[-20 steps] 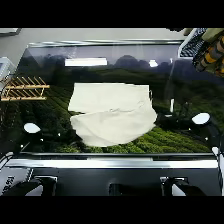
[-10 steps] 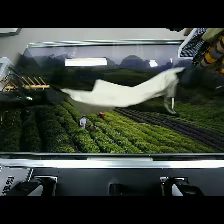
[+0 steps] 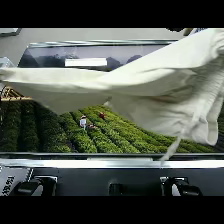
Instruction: Fold the clothes and pants, and hang the long-sleeved shirts on hangers.
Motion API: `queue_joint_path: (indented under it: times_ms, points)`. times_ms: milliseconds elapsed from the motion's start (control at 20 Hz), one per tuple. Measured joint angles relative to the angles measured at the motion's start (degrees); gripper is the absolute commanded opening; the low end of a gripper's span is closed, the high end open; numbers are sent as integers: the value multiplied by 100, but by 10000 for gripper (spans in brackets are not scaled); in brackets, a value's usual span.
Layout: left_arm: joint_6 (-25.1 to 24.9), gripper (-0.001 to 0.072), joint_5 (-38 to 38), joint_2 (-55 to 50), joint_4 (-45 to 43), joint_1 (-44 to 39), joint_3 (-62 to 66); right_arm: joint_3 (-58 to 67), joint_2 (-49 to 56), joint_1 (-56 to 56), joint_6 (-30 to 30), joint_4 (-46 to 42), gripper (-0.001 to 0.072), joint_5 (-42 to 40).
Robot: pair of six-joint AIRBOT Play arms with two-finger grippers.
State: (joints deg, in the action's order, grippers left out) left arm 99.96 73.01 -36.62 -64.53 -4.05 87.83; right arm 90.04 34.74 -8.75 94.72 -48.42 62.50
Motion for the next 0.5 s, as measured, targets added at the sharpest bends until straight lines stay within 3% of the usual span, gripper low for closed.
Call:
queue_joint_path:
  times_ms: [250,500]
  points:
    - [424,10,-20,177,-382,0,92,140,83,0,1193,138,34,136]
    - [361,11,-199,-643,-581,0,109,133,1078,0,1449,-52,35,754]
